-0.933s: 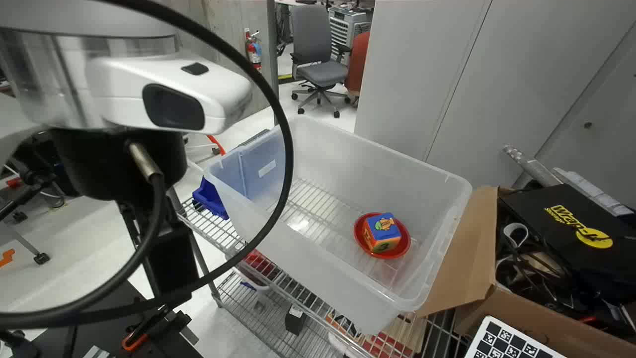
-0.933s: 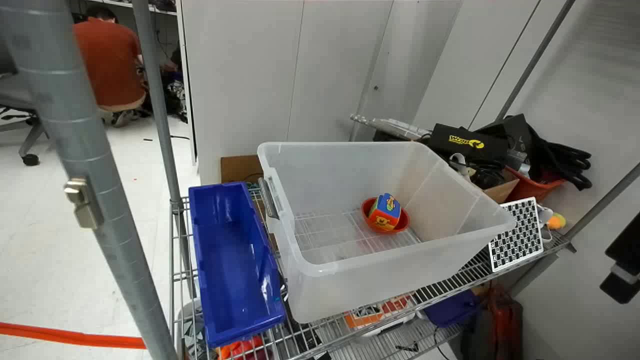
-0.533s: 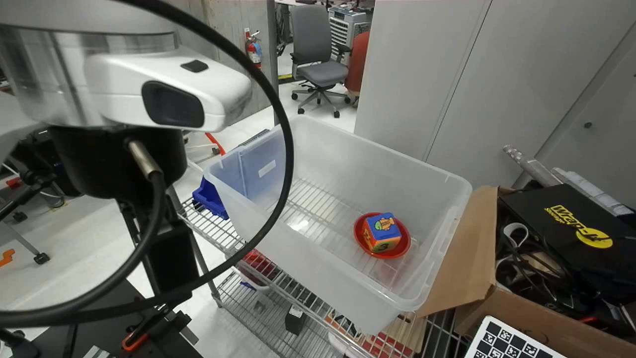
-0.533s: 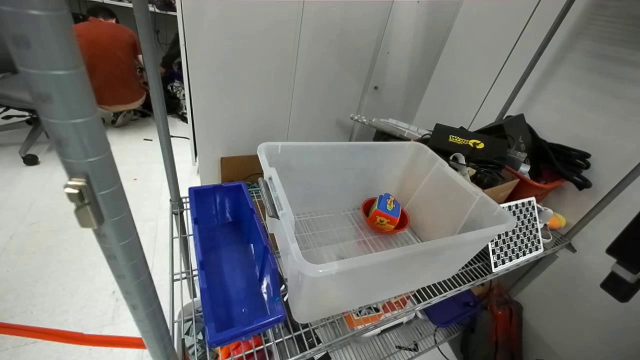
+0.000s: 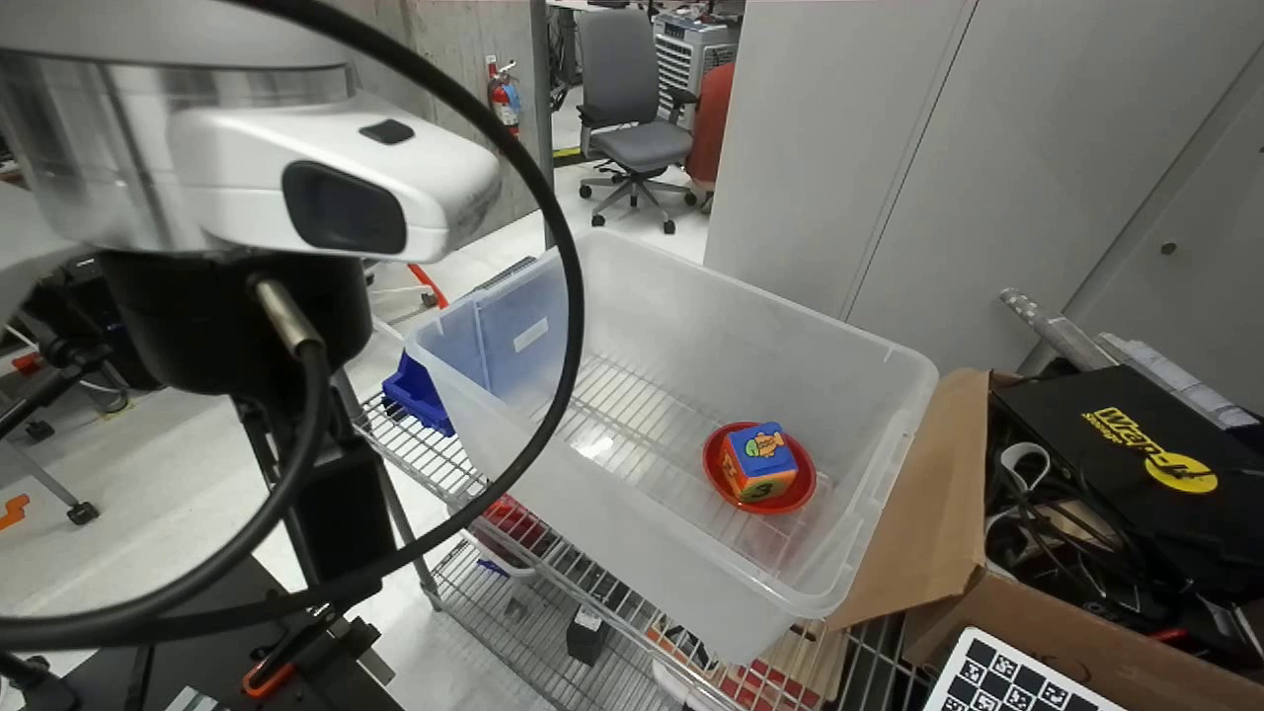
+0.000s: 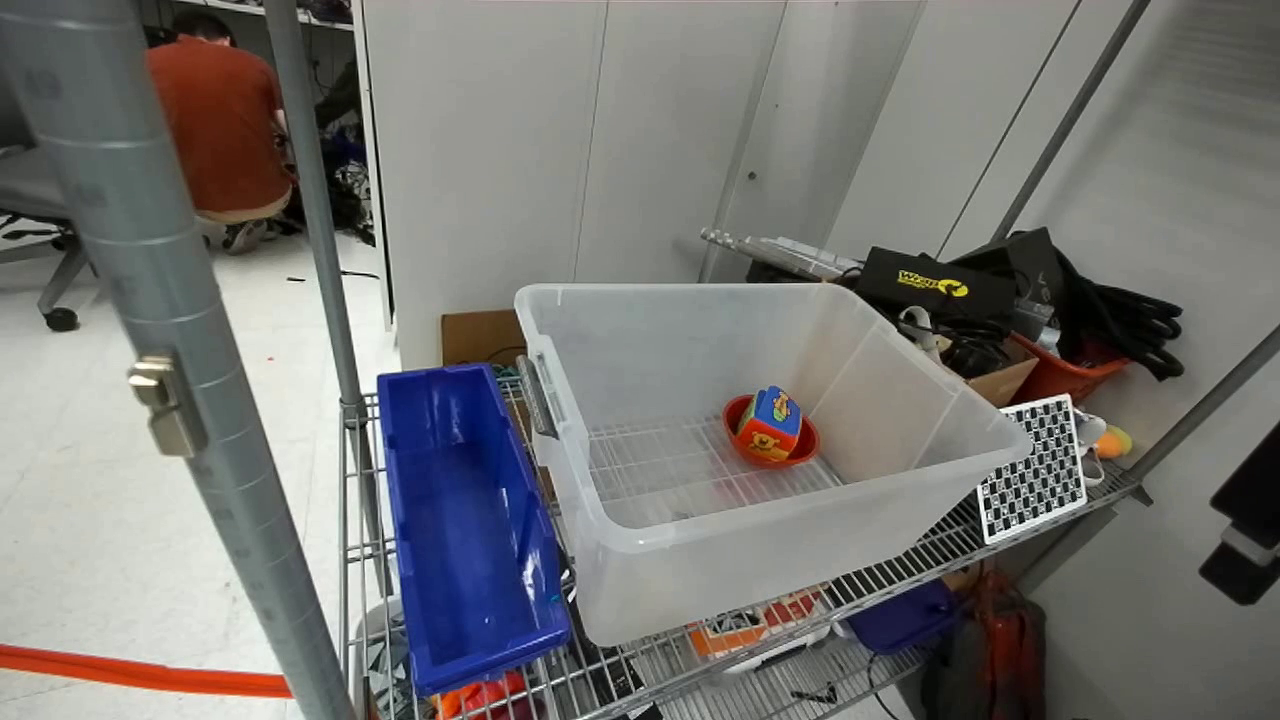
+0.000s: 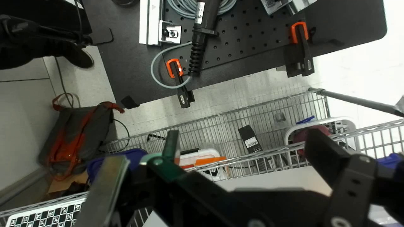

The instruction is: Remove the rubik's cube from the orange bowl

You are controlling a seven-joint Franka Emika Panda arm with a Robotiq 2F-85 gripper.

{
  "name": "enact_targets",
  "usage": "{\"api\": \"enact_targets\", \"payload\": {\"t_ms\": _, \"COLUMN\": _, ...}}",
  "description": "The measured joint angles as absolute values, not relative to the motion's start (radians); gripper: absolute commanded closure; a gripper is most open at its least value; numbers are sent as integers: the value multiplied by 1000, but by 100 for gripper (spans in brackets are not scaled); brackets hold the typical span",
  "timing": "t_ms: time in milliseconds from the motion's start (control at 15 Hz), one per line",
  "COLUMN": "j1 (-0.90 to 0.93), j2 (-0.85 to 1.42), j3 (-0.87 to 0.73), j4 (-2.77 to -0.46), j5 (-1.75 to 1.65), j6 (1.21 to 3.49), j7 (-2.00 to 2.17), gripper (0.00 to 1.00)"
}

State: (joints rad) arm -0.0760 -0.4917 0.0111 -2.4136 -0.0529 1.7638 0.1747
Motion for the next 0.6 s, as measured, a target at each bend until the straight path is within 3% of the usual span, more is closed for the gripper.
{"api": "enact_targets", "payload": {"t_ms": 600, "j1": -58, "j2": -259, "j3": 9, "j4": -2295, "j5": 24, "j6": 2139, "j7": 176, "gripper": 0}}
